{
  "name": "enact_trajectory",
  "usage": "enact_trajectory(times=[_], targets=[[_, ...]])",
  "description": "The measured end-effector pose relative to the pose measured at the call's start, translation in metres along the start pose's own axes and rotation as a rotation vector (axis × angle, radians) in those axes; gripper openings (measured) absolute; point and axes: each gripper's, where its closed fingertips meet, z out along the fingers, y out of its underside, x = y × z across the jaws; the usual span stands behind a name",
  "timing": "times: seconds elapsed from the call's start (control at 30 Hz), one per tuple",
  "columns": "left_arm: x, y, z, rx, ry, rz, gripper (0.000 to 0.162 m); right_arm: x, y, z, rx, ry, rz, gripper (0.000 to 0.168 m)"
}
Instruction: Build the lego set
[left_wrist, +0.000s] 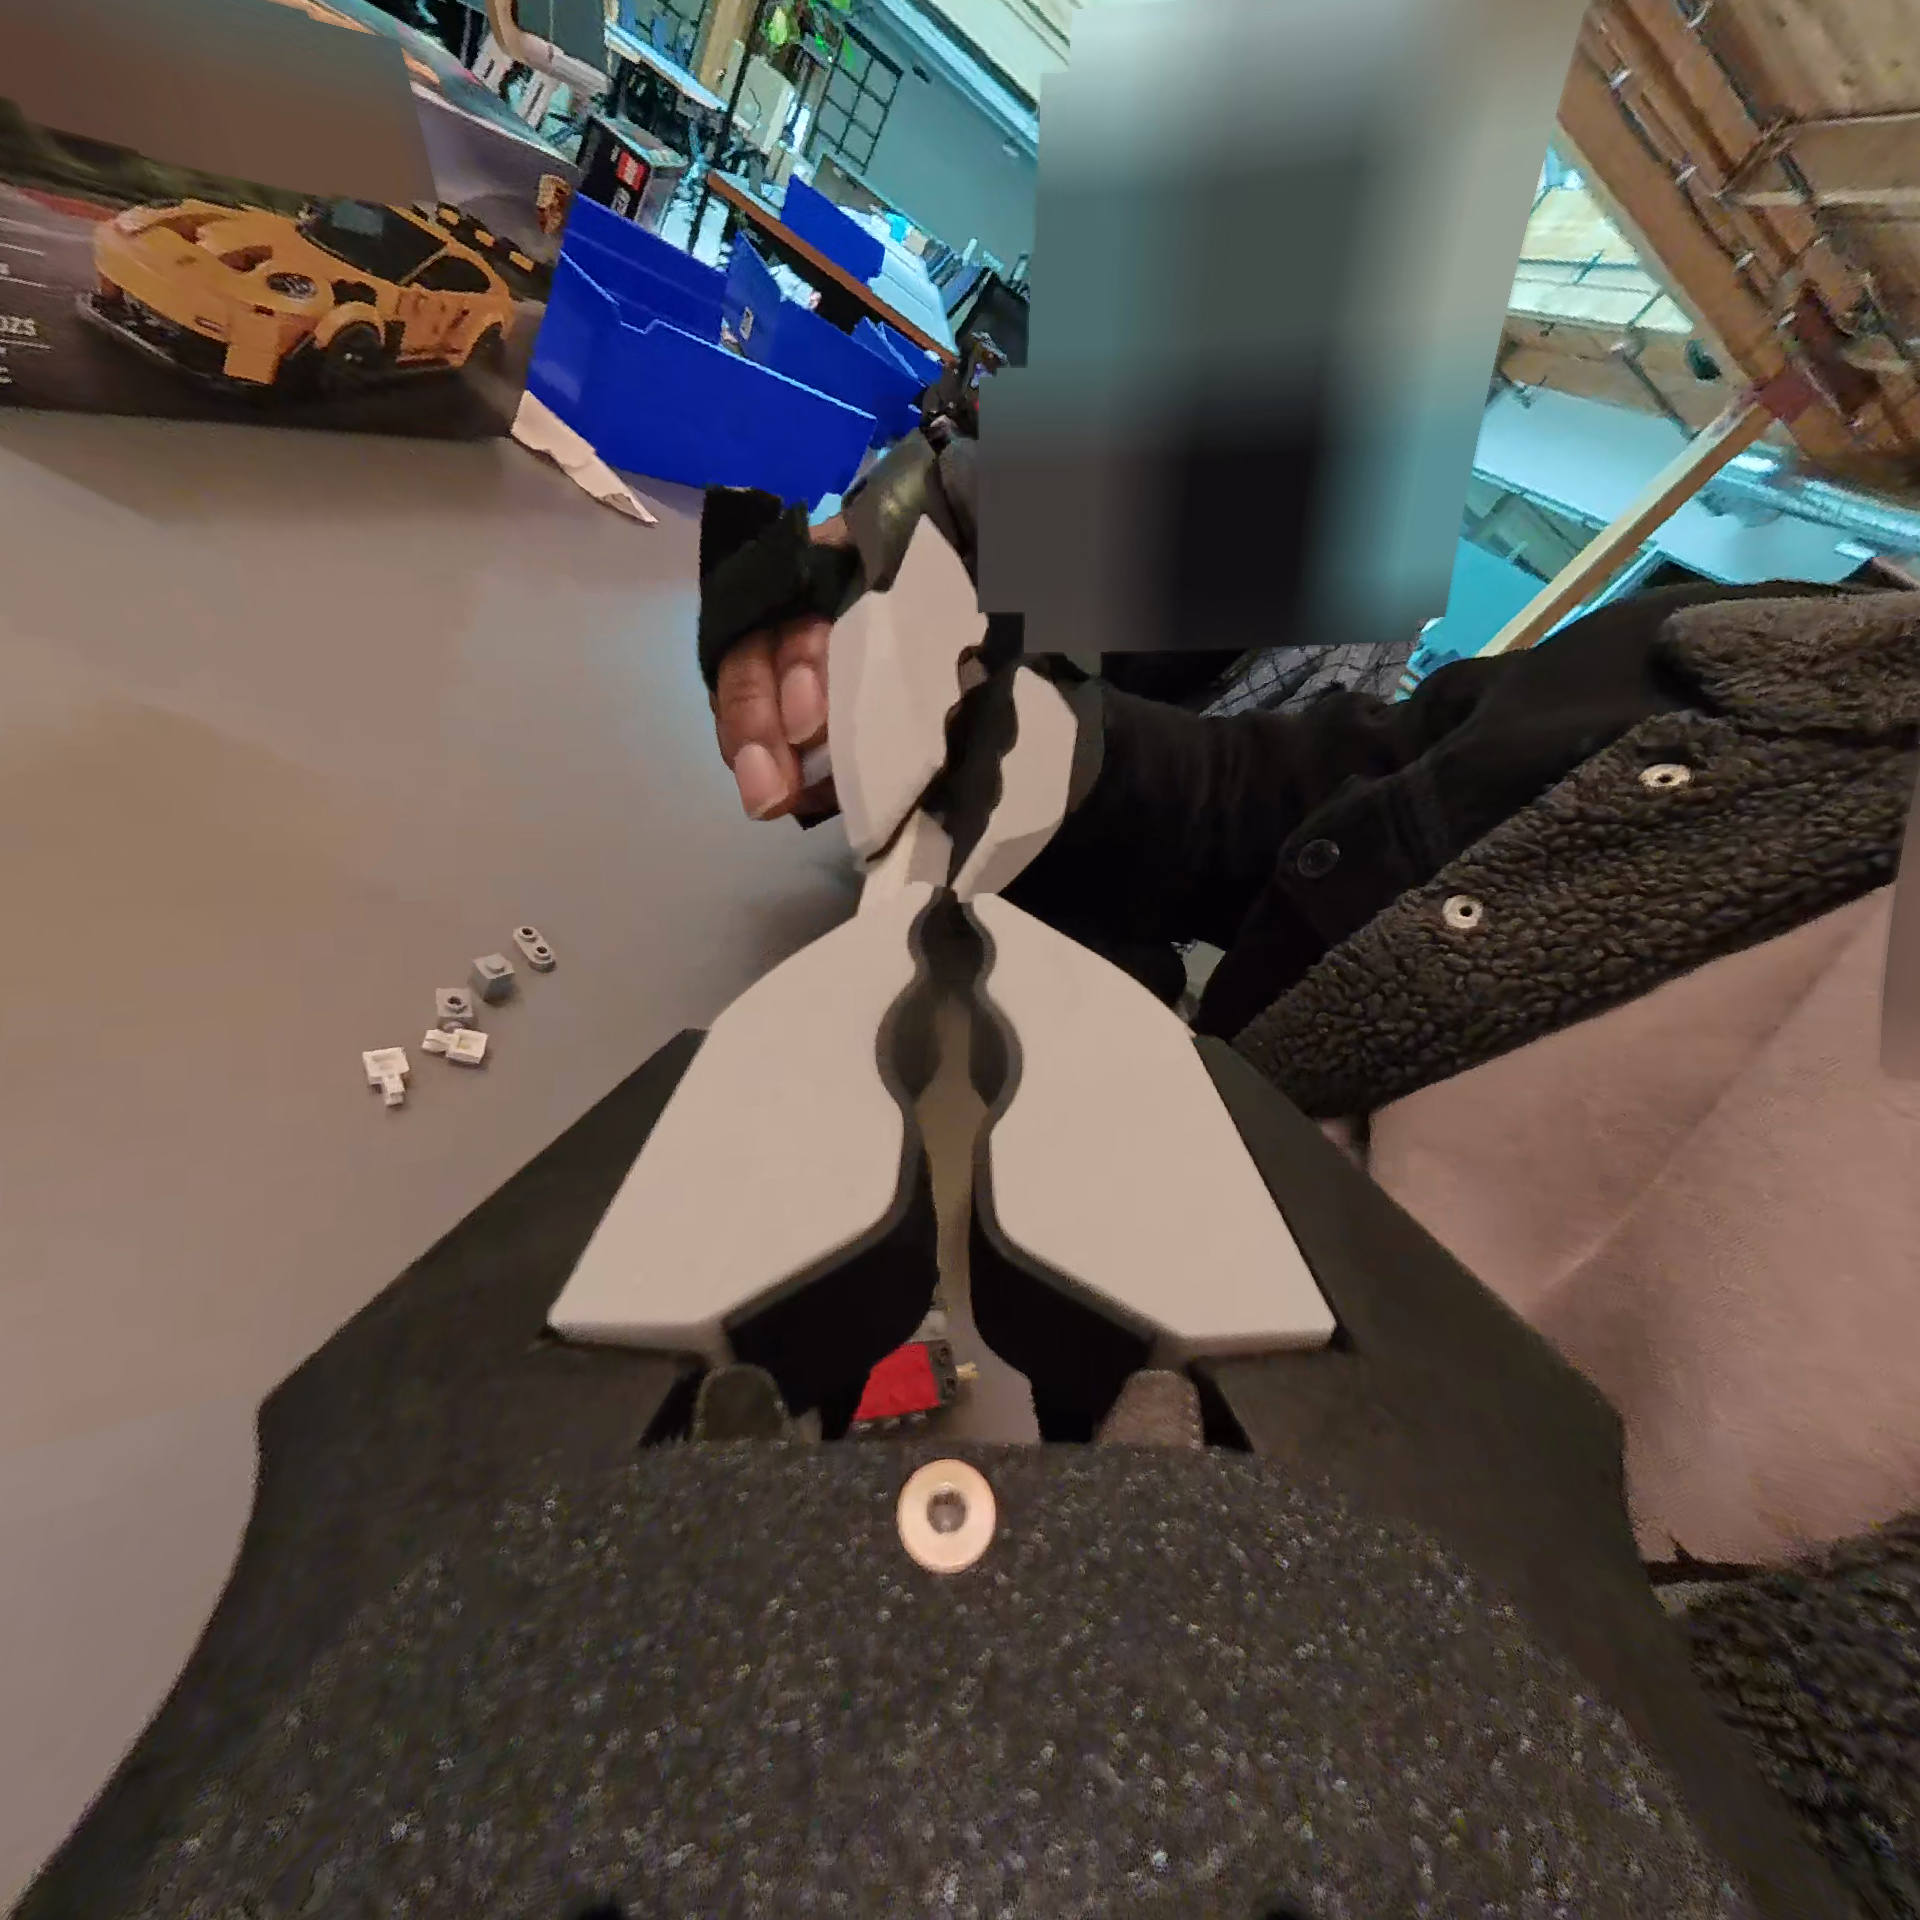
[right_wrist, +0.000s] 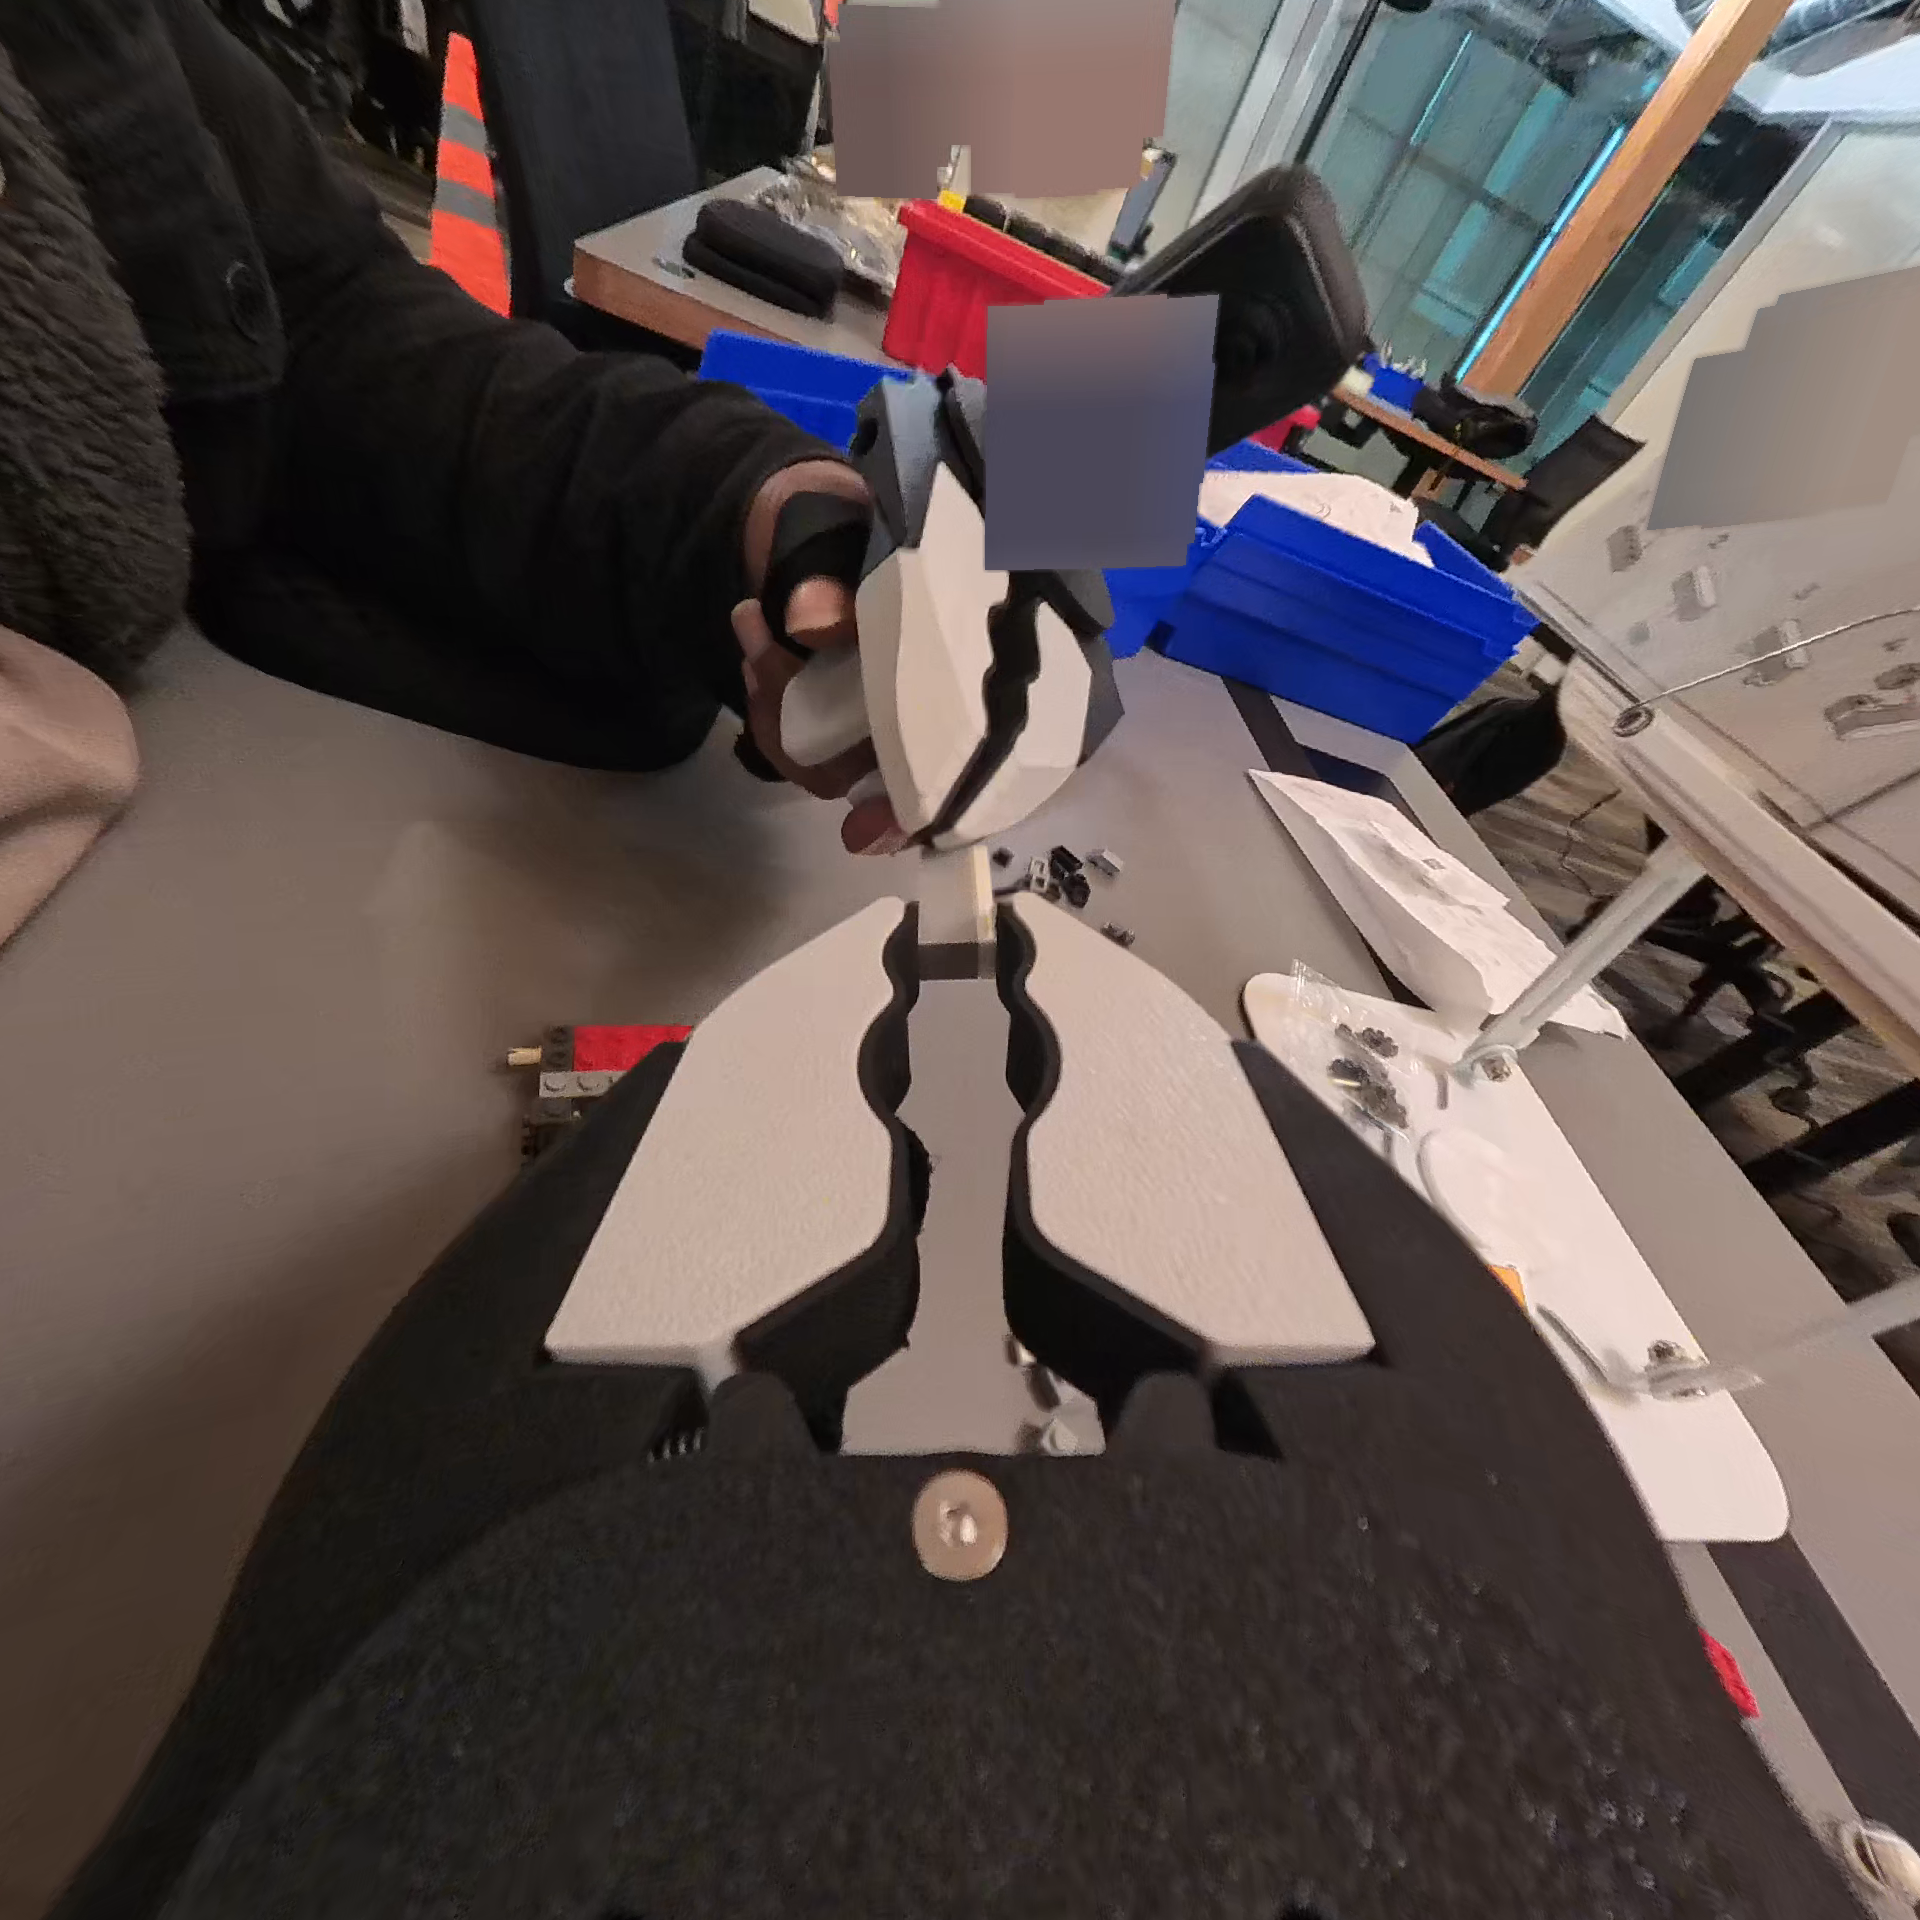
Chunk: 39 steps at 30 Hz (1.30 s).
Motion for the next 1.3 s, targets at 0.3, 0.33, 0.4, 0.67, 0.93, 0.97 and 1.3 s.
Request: enact_trajectory(times=[0.3,0.33,0.4,0.67,0.93,0.97,1.3], targets=[[-0.006,-0.003,-0.002,0.039,0.039,-0.121,0.029,0.000,-0.010,-0.003,0.037,0.028,-0.072,0.013],[-0.002,0.000,0.001,0.025,0.074,-0.148,0.030,0.000,-0.012,-0.003,0.042,0.029,-0.079,0.013],[0.001,0.003,0.005,0.018,0.107,-0.177,0.015,-0.002,-0.013,-0.002,0.041,0.024,-0.097,0.013],[-0.004,-0.001,0.003,0.036,0.048,-0.119,0.008,0.004,-0.005,0.000,0.011,0.043,-0.038,0.015],[-0.010,-0.003,0.002,0.034,-0.019,-0.062,0.008,0.009,0.003,0.002,-0.025,0.051,0.011,0.018],[-0.012,-0.002,0.001,0.027,-0.045,-0.032,0.009,0.009,0.004,0.001,-0.022,0.040,0.043,0.019],[-0.015,0.003,0.003,-0.026,-0.130,0.148,0.009,0.006,0.002,0.001,0.013,-0.059,0.265,0.013]])
